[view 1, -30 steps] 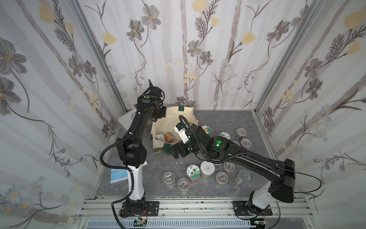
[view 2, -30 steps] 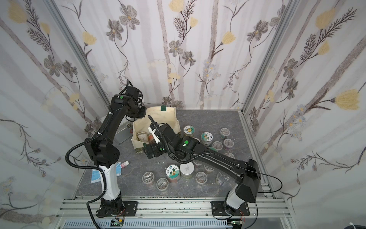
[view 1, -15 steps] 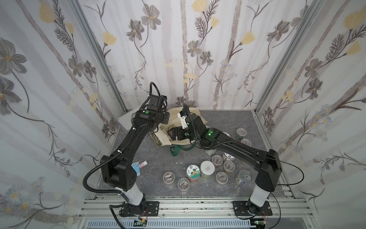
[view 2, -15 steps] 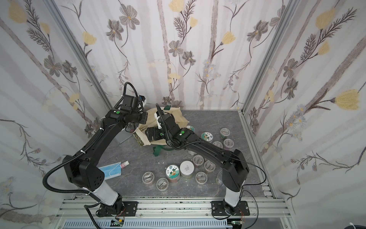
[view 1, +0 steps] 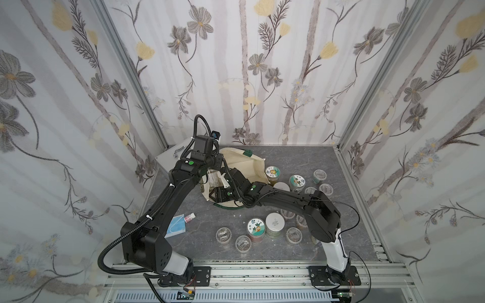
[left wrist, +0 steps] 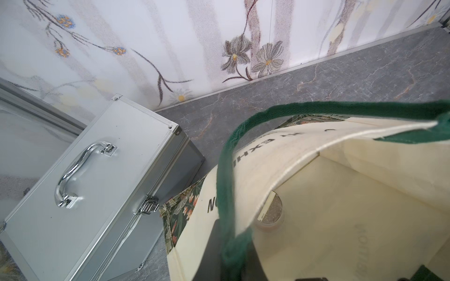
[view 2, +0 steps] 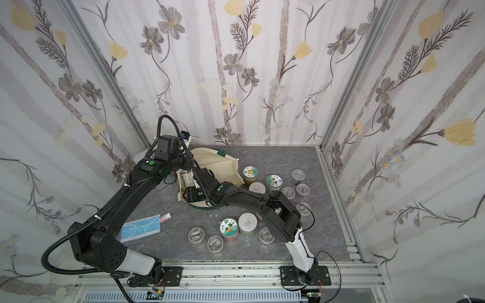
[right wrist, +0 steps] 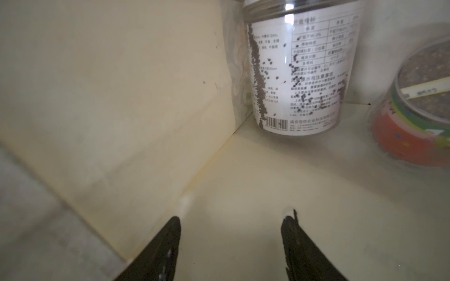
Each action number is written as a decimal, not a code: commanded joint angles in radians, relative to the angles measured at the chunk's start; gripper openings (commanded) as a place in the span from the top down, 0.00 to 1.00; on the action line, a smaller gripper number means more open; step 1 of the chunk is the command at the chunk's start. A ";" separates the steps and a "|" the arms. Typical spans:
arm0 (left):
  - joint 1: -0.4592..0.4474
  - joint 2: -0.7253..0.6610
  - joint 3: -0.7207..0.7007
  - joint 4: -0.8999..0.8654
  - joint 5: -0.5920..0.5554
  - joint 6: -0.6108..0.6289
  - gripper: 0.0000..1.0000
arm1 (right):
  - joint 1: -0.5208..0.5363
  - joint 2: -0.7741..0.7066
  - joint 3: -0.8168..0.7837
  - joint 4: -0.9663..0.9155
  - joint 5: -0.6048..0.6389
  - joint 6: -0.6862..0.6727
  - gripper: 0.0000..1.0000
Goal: Take out the seed jars from the canvas bag
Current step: Pick up the seed jar from the canvas bag.
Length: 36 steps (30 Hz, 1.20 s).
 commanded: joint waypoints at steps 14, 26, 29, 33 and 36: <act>-0.054 -0.074 -0.137 0.129 -0.037 0.014 1.00 | -0.076 -0.102 -0.107 0.275 0.115 -0.081 0.19; -0.055 -0.057 -0.133 0.129 -0.014 0.008 1.00 | -0.110 -0.019 -0.075 0.144 0.302 -0.265 0.08; -0.055 -0.044 -0.123 0.119 -0.005 0.007 1.00 | -0.109 0.041 0.001 0.104 0.271 -0.311 0.08; -0.055 -0.037 -0.118 0.112 0.003 0.005 1.00 | -0.110 0.119 0.099 0.043 0.341 -0.331 0.08; -0.054 -0.037 -0.117 0.113 0.002 0.006 1.00 | -0.111 0.169 0.157 0.003 0.362 -0.350 0.10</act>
